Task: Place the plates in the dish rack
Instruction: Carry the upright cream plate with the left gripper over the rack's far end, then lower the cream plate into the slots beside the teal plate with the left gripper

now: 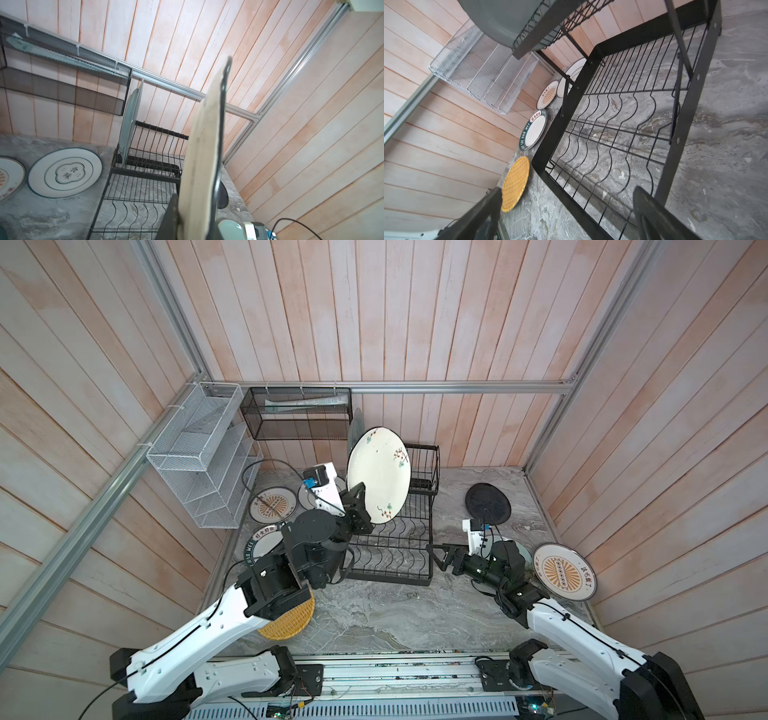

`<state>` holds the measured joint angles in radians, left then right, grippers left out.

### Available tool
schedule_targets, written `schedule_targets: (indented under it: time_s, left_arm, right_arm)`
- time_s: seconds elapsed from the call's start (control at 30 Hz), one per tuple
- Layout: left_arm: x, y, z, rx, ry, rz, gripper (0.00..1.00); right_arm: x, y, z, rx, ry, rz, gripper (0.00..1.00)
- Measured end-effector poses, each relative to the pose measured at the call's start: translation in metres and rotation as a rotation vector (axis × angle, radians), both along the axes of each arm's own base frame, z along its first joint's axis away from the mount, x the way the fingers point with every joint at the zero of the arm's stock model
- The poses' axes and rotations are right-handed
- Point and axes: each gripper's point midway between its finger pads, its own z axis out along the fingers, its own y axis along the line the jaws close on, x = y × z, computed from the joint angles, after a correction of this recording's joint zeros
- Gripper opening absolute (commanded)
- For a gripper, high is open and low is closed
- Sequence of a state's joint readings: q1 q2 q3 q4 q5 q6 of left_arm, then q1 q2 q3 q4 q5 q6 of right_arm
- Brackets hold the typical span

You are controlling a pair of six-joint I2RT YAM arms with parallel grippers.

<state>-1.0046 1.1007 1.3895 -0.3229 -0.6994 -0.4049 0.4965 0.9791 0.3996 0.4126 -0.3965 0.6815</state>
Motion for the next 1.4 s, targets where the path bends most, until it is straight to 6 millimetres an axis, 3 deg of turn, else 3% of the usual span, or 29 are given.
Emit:
schedule_targets:
  time_s: [0.1,0.3,0.5,0.7,0.87,1.17,1.4]
  left_arm:
    - [0.016,-0.012,0.015,0.112,-0.044,0.056,0.0]
    - [0.06,-0.029,0.025,0.327,-0.089,0.176,0.0]
    - [0.115,-0.014,0.021,0.448,-0.056,0.277,0.0]
    - [0.14,0.001,0.005,0.527,0.0,0.299,0.0]
    - [0.158,0.0,-0.011,0.569,0.042,0.296,0.0]
    - [0.197,-0.003,-0.058,0.664,0.136,0.302,0.0]
    - [0.213,-0.005,-0.075,0.719,0.162,0.288,0.0]
  right_arm:
    - [-0.005,0.007,0.003,-0.001,-0.038,0.022,0.98]
    - [-0.008,0.009,0.0,-0.004,-0.1,0.011,0.98]
    - [-0.009,0.01,-0.005,0.003,-0.126,0.013,0.98]
    - [-0.012,0.021,-0.008,0.015,-0.137,0.057,0.98]
    - [-0.012,0.026,-0.016,0.01,-0.123,0.076,0.98]
    - [-0.012,0.031,-0.02,0.01,-0.117,0.096,0.98]
    - [-0.013,0.033,-0.021,0.013,-0.117,0.107,0.98]
